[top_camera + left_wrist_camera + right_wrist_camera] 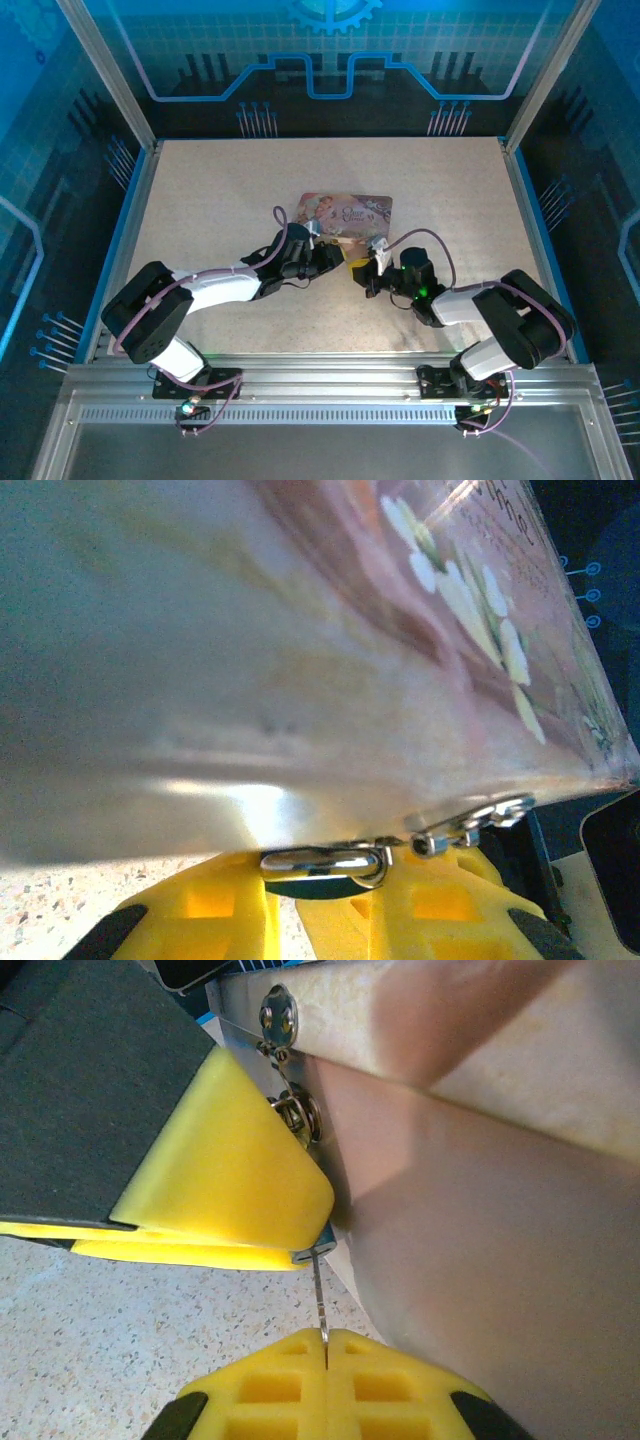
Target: Unlock the padlock with the key
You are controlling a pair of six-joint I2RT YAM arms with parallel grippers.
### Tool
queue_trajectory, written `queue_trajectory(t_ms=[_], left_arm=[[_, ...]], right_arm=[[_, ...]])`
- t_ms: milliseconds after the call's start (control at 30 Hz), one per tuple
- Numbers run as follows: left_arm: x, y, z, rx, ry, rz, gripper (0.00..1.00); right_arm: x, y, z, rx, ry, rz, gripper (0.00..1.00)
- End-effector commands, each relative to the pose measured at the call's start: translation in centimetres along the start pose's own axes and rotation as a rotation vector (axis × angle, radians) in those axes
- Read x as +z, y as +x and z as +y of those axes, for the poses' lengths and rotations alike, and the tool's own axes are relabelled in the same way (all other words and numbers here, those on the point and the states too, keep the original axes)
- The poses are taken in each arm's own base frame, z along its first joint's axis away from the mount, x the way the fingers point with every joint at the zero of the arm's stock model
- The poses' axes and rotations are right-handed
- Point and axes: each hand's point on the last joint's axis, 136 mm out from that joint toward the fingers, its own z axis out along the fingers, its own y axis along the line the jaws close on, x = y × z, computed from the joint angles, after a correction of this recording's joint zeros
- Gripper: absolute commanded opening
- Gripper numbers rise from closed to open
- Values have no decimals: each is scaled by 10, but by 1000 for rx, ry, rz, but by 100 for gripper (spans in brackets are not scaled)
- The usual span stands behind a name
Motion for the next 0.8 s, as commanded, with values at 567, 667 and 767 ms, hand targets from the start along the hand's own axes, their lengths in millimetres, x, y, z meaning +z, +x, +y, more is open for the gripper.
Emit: queue_trajectory(t_ms=[567, 667, 767], left_arm=[[-3, 18, -24, 57, 69, 112, 18], [-2, 19, -20, 58, 57, 113, 18], [0, 20, -18, 53, 52, 113, 17]], right_arm=[[-3, -53, -11, -29, -36, -121, 1], [-4, -54, -11, -36, -34, -121, 1], [-4, -54, -11, -36, -37, -117, 1]])
